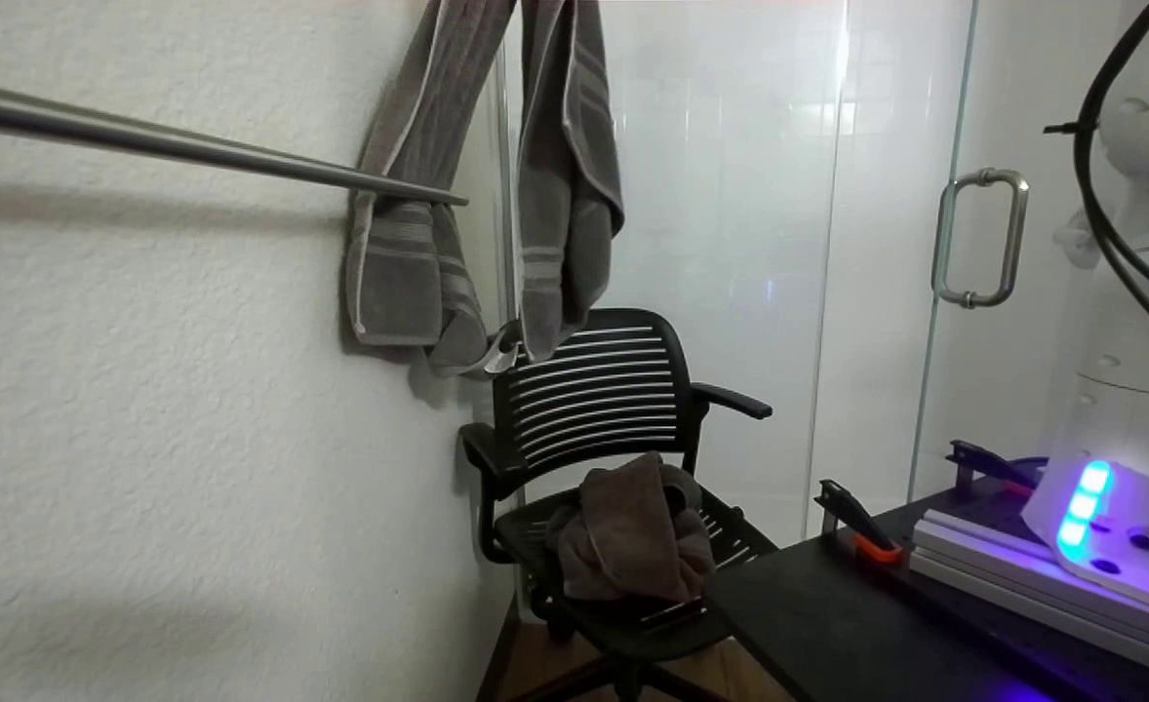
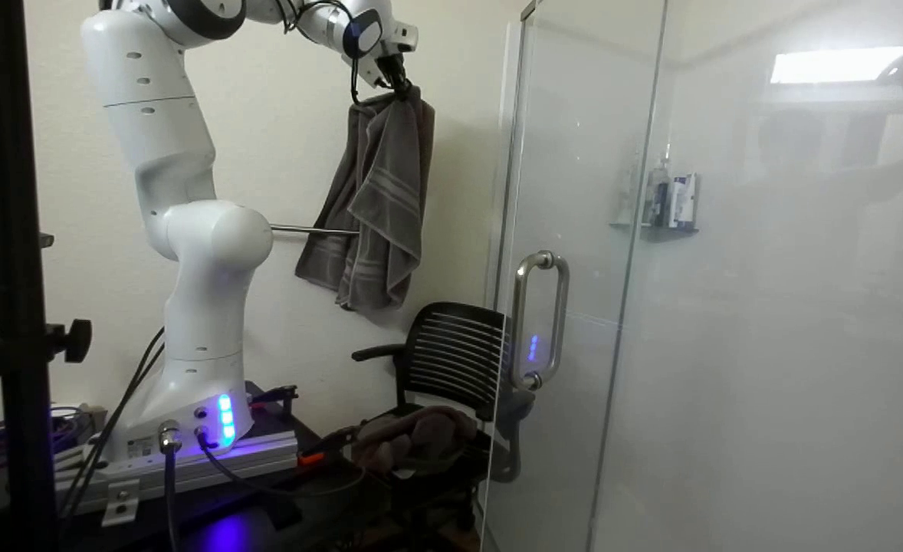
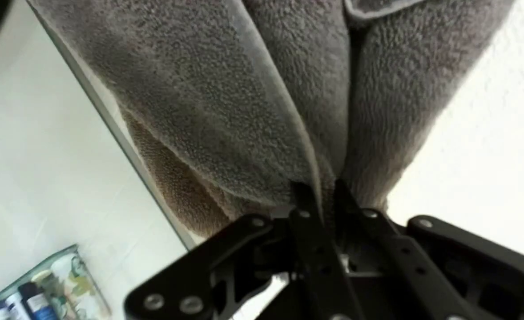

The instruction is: Remove the grey towel from the from the bar and put it on the chair, then get the brown towel and put it on the bar

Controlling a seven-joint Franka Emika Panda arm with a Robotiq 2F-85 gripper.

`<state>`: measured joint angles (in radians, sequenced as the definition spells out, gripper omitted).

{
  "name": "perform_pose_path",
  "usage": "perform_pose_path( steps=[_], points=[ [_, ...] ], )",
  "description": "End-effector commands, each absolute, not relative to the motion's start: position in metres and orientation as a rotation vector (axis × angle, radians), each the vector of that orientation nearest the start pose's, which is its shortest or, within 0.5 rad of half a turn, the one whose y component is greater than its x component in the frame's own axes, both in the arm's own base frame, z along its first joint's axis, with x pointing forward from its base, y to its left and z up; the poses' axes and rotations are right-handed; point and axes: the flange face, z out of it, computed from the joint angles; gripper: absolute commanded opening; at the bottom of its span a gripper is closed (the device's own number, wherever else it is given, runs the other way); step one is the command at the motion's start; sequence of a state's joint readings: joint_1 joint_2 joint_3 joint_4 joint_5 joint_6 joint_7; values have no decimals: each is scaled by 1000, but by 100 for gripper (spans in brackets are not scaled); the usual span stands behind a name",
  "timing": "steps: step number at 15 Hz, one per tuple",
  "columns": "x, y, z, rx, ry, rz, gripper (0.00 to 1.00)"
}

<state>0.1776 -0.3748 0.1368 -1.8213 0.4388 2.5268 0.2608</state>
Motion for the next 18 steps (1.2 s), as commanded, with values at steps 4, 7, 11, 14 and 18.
perform_pose_path(
  steps=[4,7,11,14,18],
  points=[
    [363,48,944,-2005,546,-1434,4],
    [341,-3,967,-1890,723,-1584,4],
    [363,-27,942,-2068,871,-1496,47],
    [370,-23,928,-2099,835,-1417,69],
    [424,11,846,-2244,809,-1123,97]
  ],
)
